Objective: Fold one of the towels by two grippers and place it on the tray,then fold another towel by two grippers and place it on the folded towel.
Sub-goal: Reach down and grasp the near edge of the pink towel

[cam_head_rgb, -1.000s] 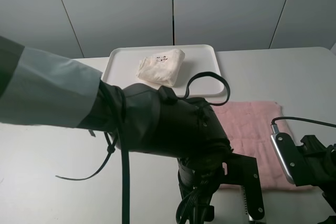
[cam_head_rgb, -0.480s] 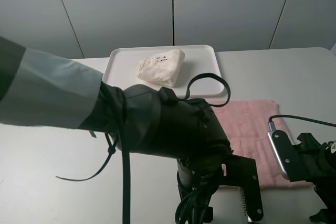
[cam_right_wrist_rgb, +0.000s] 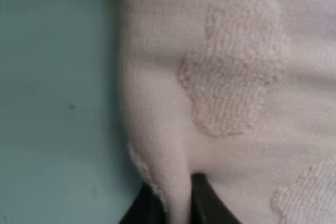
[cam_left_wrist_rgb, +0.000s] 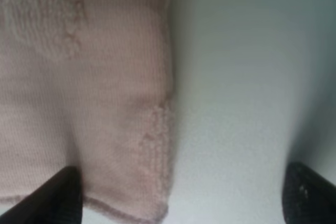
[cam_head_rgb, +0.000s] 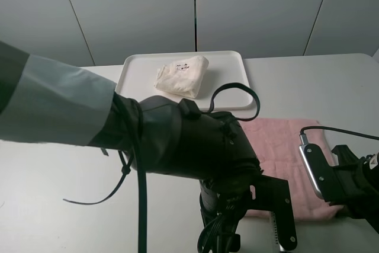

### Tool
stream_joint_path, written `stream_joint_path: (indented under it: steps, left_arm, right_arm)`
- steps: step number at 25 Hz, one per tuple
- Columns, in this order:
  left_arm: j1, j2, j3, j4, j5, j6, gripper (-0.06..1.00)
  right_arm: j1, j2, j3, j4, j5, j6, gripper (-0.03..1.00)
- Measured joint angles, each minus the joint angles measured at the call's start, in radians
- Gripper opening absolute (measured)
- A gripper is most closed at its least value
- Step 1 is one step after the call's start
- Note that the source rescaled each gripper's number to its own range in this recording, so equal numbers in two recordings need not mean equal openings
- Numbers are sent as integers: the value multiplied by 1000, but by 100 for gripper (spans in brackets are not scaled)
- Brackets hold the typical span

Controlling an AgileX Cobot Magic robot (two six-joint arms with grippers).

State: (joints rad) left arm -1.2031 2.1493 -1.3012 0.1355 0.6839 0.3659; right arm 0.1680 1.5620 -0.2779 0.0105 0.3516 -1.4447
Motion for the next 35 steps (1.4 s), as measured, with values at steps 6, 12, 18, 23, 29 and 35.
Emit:
stream_joint_path:
  steps: [6, 12, 18, 23, 29, 35]
  left_arm:
    - [-2, 0, 0, 19, 2, -39, 99]
    - [-2, 0, 0, 34, -2, -48, 99]
    - [-2, 0, 0, 41, -18, -49, 93]
    - [-2, 17, -19, 54, -2, -51, 52]
    - [-2, 31, -43, 94, 8, -77, 14]
    - [-3, 33, -47, 122, 6, -114, 0]
  right_arm:
    - [0, 0, 0, -4, -7, 0, 1]
    - [0, 0, 0, -4, -7, 0, 1]
    - [0, 0, 0, -4, -7, 7, 1]
    - [0, 0, 0, 0, -9, 9, 1]
    - [0, 0, 0, 7, -9, 9, 1]
    - [0, -7, 0, 45, -9, 47, 1]
